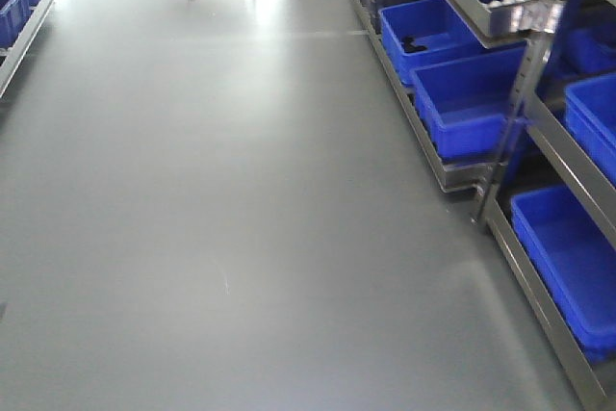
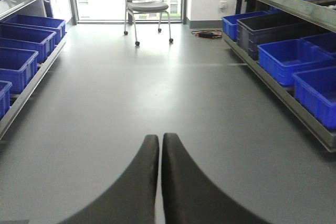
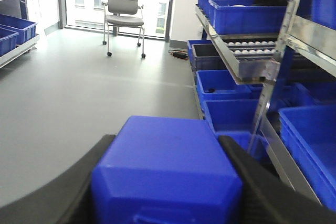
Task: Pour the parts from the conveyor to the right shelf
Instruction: 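Drive to the shelf rack and face an empty blue bin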
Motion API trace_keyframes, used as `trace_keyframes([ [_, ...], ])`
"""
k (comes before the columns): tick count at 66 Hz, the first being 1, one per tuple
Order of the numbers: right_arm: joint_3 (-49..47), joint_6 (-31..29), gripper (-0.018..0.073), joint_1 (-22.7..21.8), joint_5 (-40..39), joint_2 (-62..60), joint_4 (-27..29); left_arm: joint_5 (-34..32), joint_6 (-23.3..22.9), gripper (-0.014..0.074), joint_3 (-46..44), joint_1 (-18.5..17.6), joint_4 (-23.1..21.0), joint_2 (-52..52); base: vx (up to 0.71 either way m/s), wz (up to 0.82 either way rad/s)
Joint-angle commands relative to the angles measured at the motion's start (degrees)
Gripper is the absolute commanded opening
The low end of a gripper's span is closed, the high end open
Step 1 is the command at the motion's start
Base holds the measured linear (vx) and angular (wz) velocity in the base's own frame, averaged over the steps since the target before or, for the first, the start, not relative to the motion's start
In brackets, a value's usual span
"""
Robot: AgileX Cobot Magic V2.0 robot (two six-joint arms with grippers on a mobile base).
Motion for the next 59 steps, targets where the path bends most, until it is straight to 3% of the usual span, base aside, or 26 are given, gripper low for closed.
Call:
trace_keyframes([
  [1, -1.4, -0.1, -0.0005, -0.1, -4.4, 0.8, 0.4, -4.1, -0.5, -0.0006, -1.1, -0.1, -0.5, 0.8, 0.61, 0.17],
  [24, -1.4, -0.1, -0.0005, -0.1, -4.4, 0.8, 0.4, -4.1, -0.5, -0.0006, -1.1, -0.1, -0.5, 0.8, 0.55, 0.48],
  [59, -1.4, -0.1, -0.0005, -0.1, -4.4, 0.8, 0.4, -4.1, -0.5, -0.0006, -1.1, -0.1, -0.5, 0.8, 0.44, 0.95],
])
